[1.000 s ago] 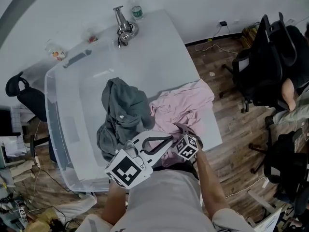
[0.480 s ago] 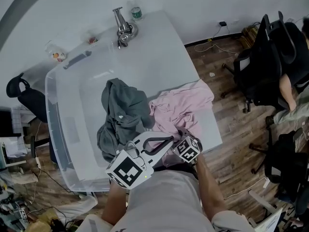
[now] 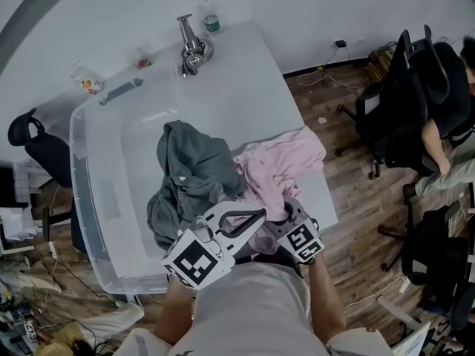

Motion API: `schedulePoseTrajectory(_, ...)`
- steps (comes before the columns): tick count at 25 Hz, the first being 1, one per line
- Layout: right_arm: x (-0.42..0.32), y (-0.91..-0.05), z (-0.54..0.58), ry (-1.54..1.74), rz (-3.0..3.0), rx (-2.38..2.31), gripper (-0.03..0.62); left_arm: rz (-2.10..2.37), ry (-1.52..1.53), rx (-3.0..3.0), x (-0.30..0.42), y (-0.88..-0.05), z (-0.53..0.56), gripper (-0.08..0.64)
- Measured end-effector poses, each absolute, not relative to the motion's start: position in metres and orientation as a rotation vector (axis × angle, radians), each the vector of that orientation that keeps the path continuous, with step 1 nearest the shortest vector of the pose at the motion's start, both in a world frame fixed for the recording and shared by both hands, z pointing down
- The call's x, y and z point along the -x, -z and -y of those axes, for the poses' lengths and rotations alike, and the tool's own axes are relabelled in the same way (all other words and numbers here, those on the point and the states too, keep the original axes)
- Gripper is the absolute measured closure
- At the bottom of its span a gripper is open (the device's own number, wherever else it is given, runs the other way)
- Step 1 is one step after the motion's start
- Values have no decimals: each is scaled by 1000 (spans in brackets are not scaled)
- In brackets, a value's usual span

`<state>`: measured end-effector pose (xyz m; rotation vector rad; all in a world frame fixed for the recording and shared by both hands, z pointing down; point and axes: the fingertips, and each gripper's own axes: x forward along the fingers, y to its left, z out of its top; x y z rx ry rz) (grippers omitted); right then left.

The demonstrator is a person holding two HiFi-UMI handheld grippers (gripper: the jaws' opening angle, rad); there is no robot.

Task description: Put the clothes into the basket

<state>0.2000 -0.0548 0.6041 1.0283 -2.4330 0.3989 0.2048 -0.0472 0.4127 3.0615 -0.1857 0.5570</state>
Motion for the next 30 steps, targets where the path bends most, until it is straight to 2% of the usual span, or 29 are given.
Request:
schedulePoseTrajectory(14,-230,-500,44,-232,2520,-1220,382,187,-497,-3118,-194,-396,44,555)
schedulePoseTrajectory(30,-224,-384,55,14,2647,-1308,382,348,-392,-3153,-165,-362,49,555)
